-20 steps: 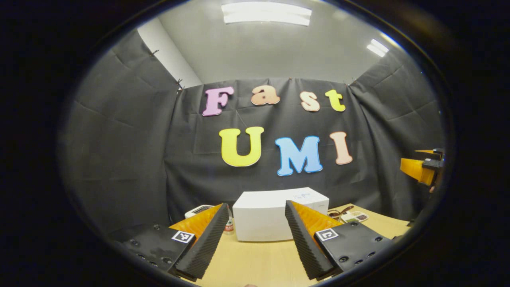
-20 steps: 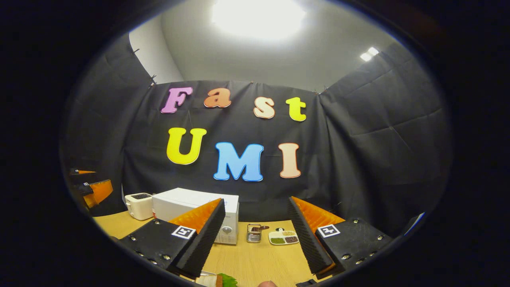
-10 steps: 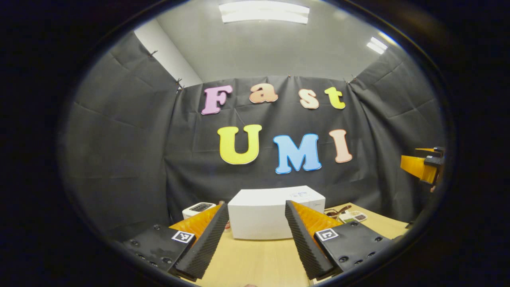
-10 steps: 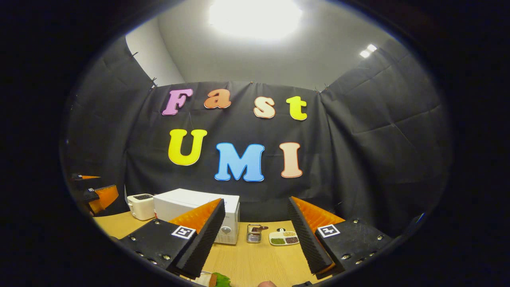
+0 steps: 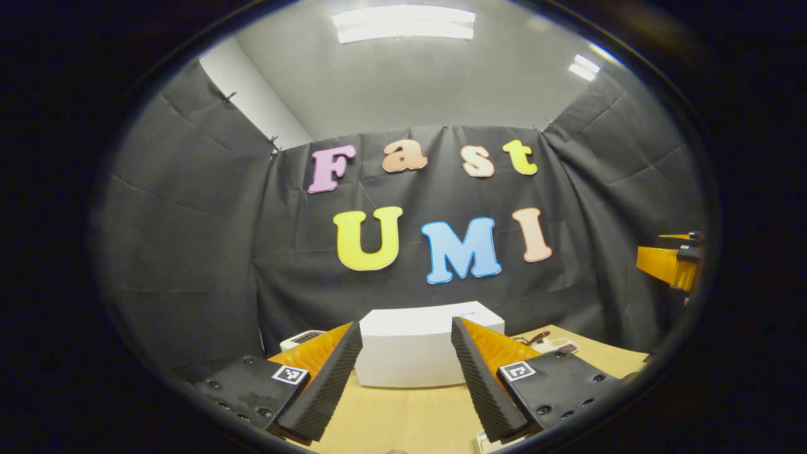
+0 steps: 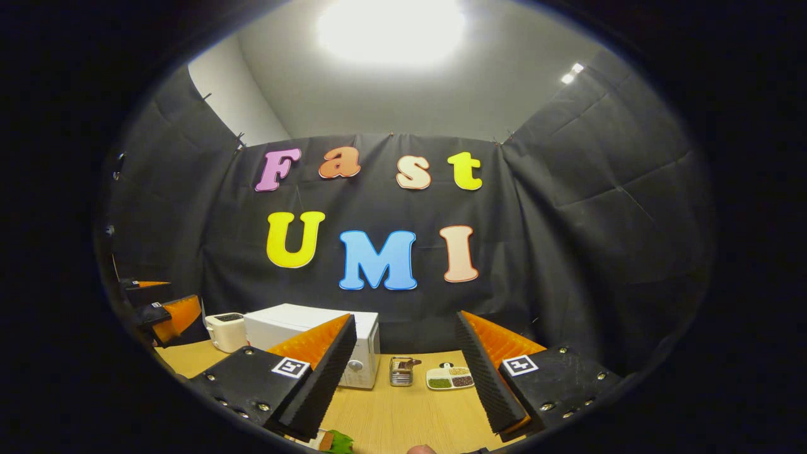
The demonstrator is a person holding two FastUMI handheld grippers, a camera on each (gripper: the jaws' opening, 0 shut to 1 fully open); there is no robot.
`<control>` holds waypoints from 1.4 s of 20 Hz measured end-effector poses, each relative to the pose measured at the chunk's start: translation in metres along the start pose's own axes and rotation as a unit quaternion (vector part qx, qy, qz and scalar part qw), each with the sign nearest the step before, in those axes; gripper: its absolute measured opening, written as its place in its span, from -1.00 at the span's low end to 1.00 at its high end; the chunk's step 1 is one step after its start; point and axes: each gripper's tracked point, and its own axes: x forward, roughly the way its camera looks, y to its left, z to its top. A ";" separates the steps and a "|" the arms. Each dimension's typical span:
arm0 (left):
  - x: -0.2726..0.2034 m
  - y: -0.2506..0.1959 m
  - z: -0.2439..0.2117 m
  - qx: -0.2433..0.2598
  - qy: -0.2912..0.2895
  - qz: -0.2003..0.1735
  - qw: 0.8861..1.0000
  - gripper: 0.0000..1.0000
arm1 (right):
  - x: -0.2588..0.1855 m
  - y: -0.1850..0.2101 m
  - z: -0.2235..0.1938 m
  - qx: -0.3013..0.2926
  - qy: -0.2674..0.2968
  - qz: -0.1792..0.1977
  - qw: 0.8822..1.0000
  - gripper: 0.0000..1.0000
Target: Open the microwave oven with the left hand, put the food in, and close the microwave oven.
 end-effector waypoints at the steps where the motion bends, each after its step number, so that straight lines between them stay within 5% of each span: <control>1: 0.008 -0.004 0.000 0.001 -0.002 -0.003 1.000 0.89 | 0.001 -0.003 -0.001 0.001 0.002 -0.005 1.000 0.90; 14: 0.135 -0.056 -0.065 -0.017 0.004 -0.074 0.997 0.88 | 0.017 -0.019 0.007 -0.021 -0.004 -0.086 0.996 0.90; 28: 0.213 -0.132 -0.183 0.005 0.068 -0.126 0.990 0.90 | 0.008 -0.045 0.010 -0.071 0.016 -0.168 0.983 0.90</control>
